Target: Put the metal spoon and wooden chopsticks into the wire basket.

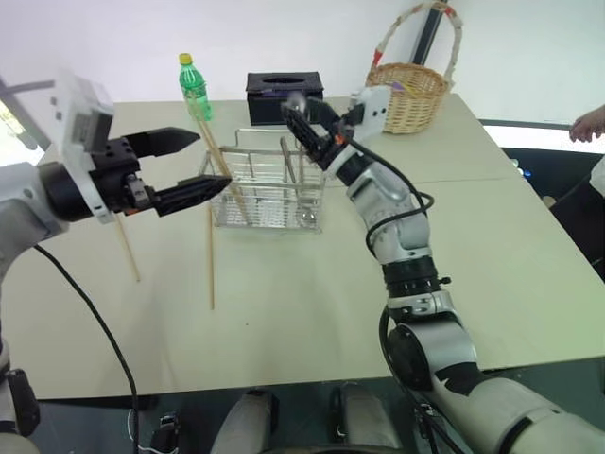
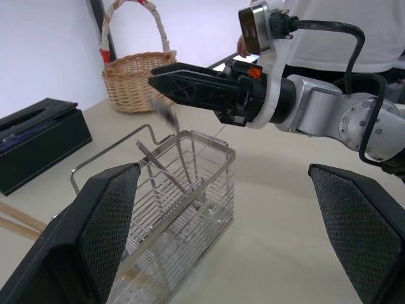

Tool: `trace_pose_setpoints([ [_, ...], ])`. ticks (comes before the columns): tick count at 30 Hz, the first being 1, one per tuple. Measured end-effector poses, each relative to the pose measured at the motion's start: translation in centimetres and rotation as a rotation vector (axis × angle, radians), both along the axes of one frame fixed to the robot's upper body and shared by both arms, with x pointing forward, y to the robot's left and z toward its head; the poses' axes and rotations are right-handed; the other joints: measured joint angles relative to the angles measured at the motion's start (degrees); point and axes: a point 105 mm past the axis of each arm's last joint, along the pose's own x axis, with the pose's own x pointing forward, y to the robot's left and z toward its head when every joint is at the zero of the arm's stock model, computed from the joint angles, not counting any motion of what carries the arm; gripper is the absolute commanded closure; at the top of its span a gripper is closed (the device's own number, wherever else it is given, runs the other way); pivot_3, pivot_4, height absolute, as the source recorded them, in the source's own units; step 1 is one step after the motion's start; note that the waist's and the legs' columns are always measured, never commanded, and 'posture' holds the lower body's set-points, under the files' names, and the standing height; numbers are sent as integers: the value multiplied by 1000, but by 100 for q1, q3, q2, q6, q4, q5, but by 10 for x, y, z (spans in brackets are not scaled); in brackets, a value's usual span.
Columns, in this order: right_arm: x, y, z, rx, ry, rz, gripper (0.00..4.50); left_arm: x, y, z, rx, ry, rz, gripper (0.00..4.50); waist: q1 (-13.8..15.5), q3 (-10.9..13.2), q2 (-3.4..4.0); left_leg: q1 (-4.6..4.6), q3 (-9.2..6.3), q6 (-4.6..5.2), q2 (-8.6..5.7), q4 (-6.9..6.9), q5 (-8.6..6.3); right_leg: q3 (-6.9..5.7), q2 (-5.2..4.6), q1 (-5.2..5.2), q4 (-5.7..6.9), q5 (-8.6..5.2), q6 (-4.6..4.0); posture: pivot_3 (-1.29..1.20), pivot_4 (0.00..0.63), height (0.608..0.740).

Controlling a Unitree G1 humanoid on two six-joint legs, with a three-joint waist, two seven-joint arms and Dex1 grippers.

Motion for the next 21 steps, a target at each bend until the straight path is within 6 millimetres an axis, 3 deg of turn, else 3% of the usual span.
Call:
trace_pose_setpoints([
  [6,-1,-17,5,-22,-13,-28,411,3,2,2,-13,-3,20,0,13,0,0,0,0,0,-1,1,0,0,-1,1,0,0,0,0,150,661],
  [12,-25,-54,34,-165,-115,34,411,16,24,9,-81,-23,172,0,22,-5,-9,-1,1,1,0,0,0,-1,-1,4,-4,0,1,0,150,661],
  [14,-46,-70,45,-282,-152,131,411,29,41,16,-159,-43,305,0,70,-2,-3,-4,1,3,-2,1,-1,-3,-3,13,-15,-1,3,0,150,661],
  [17,-83,-97,57,-453,-196,259,411,48,92,26,-292,-48,609,0,67,-11,-18,0,-5,8,6,-7,-4,-16,3,61,-68,-1,5,0,150,661],
  [21,-122,-103,24,-593,-89,464,411,68,141,11,-358,41,948,0,45,-21,-35,30,3,17,8,-7,-11,-14,-4,95,-86,0,9,0,150,661],
])
